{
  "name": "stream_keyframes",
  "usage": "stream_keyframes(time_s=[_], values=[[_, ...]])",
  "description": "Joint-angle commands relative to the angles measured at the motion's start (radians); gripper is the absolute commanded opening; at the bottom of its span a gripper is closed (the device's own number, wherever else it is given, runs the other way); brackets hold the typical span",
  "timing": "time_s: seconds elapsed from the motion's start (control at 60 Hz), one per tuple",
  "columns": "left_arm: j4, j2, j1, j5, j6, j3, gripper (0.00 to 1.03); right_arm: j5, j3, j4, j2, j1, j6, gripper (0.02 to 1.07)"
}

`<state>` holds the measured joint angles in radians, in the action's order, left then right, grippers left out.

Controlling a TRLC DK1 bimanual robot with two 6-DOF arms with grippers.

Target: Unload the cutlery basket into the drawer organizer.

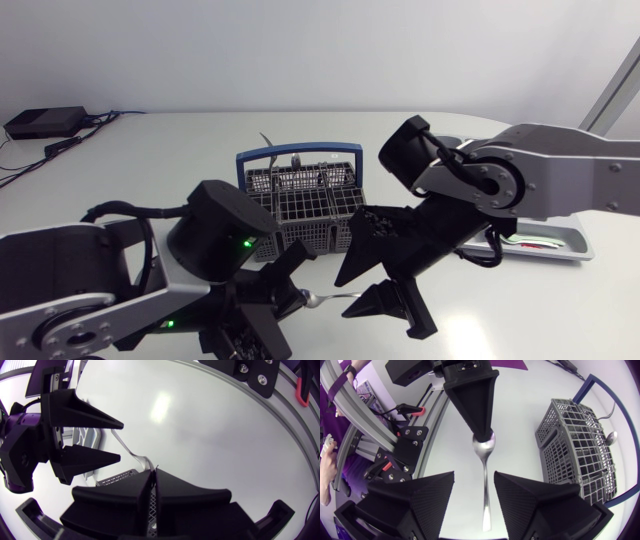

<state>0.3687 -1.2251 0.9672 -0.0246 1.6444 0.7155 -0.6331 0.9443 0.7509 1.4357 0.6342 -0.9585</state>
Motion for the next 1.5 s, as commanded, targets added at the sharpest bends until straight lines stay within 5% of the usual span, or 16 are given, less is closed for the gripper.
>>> stream_keyframes(time_s=[0.0, 0.333, 0.783, 1.15, 1.4, 1.483], values=[[0.004, -0.02, 0.013, 0.002, -0.015, 0.038, 0.07, -0.014, -0.025, -0.01, 0.04, 0.004, -0.051, 0.44], [0.007, -0.036, 0.016, 0.005, -0.017, 0.052, 0.07, -0.031, -0.035, -0.016, 0.084, 0.016, -0.068, 0.38], [0.007, -0.037, 0.019, 0.008, -0.026, 0.053, 0.07, -0.03, -0.045, -0.015, 0.092, 0.038, -0.069, 0.08], [-0.007, -0.05, 0.016, 0.02, -0.046, 0.048, 0.09, -0.028, -0.073, -0.022, 0.083, 0.039, -0.074, 0.08], [-0.04, -0.059, -0.012, 0.028, -0.081, 0.084, 0.78, -0.014, -0.122, -0.039, 0.063, 0.027, -0.066, 0.08], [-0.045, -0.074, -0.03, 0.034, -0.126, 0.125, 0.88, -0.013, -0.147, -0.051, 0.049, 0.007, -0.068, 0.08]])
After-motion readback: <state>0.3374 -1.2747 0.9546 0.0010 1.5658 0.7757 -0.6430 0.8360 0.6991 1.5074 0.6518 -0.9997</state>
